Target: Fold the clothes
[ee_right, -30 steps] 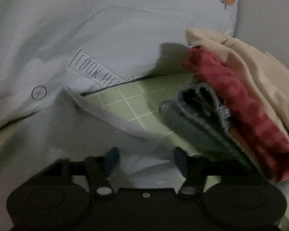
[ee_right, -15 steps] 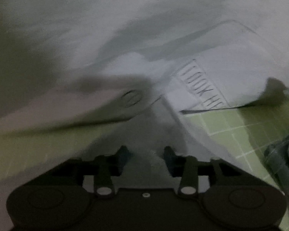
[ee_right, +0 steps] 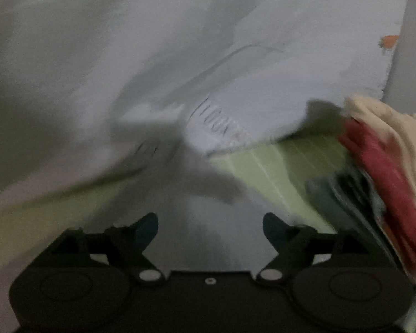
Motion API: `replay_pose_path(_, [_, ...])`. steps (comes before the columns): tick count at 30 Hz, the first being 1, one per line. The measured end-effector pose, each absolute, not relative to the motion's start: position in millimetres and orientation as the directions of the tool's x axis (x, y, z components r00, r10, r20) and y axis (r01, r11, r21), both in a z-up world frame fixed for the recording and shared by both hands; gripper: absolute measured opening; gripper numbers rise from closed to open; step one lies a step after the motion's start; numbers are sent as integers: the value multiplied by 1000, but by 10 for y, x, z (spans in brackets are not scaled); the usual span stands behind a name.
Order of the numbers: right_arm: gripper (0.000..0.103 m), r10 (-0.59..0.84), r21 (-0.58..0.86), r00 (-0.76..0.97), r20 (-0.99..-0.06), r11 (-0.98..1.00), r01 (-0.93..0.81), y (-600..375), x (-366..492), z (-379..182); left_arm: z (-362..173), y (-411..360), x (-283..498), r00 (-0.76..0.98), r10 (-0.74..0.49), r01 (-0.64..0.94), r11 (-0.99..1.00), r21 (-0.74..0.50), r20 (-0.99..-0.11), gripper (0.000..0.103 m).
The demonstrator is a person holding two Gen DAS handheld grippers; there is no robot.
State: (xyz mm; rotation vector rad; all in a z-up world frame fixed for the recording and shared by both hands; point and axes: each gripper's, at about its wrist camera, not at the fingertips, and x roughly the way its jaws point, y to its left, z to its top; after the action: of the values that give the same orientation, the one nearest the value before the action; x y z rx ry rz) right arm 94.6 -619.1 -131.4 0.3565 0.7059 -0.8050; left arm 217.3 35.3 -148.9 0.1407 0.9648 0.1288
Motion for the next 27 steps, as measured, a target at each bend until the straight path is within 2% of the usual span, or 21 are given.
replay_pose_path(4, [98, -494, 12, 505, -708, 706, 708, -5615, 323, -1308, -1402, 277, 1875, 595, 112, 2, 990, 141, -796, 102])
replay_pose_path(9, [100, -446, -7, 510, -736, 758, 653, -5014, -364, -1467, -1484, 339, 1376, 586, 17, 10, 1000, 28, -810, 102])
replay_pose_path(14, [100, -419, 9, 481, -770, 747, 665, -4649, -968, -1635, -1594, 236, 808, 557, -34, 80, 997, 13, -830, 102])
replay_pose_path(20, [101, -401, 12, 418, -815, 710, 704, -4503, -1505, -1842, -1794, 412, 385, 522, -2, 7, 1000, 2, -853, 103])
replay_pose_path(27, [103, -420, 19, 408, -811, 678, 735, -4299, -1825, -1903, -1756, 540, 222, 490, 17, -9, 1000, 14, -872, 103])
